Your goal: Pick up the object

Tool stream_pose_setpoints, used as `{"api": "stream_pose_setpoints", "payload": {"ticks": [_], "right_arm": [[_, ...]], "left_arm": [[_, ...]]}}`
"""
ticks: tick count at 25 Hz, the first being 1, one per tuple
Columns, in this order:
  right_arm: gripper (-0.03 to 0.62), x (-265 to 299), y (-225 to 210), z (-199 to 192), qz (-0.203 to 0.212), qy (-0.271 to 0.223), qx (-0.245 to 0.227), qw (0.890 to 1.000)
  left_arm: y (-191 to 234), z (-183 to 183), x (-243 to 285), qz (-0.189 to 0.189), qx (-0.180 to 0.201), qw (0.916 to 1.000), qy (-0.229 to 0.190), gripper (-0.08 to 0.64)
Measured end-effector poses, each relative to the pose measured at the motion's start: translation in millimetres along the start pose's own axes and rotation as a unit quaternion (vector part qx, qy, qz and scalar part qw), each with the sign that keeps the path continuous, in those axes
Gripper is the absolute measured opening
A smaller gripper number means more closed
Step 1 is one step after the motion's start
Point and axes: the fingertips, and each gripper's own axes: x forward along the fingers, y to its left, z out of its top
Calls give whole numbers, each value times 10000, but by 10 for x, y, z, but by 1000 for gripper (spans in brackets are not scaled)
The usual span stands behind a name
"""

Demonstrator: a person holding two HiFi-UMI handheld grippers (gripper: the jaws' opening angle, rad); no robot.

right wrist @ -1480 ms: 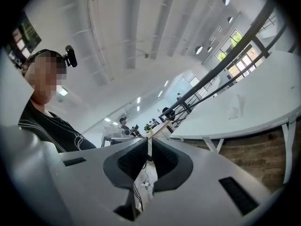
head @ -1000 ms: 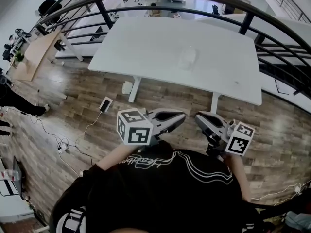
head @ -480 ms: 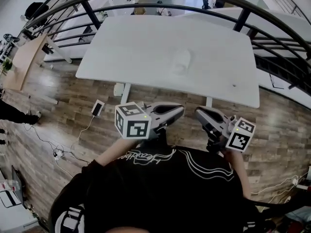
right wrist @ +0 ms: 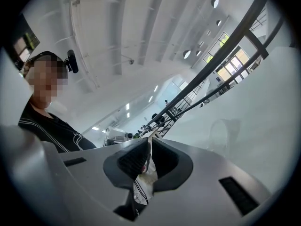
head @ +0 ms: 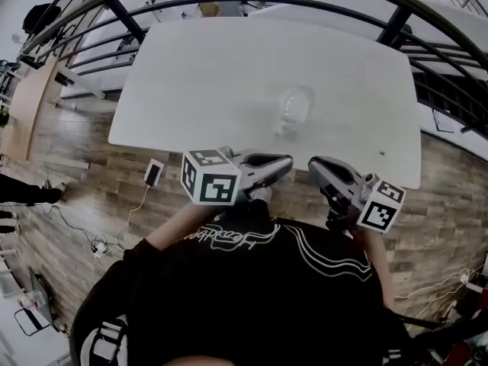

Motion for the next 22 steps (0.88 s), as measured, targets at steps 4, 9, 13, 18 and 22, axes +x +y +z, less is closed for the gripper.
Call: {"api": "stream_pose_setpoints", "payload": {"ticks": [4,9,13,18,22], "right_arm": [[31,225,-361,288,-96,-64,105,9999],[31,417,-867,597,-228,-59,196,9995],[31,422,-1012,625,-282,-54,257,9993],[31,429,-1033,625,-326,-87,325,9989],[31,453,-1012,613,-381,-133,354,9986]], "left_arm": [[375,369,114,-41,-101,9999,46,6],[804,801,389,-196,-180,9996,95,6],[861,860,494,-341,-231,9991,93,8],[823,850,504,-519,-136,9984,163,8],[838,848,456,-465,69,9986,257,8]]}}
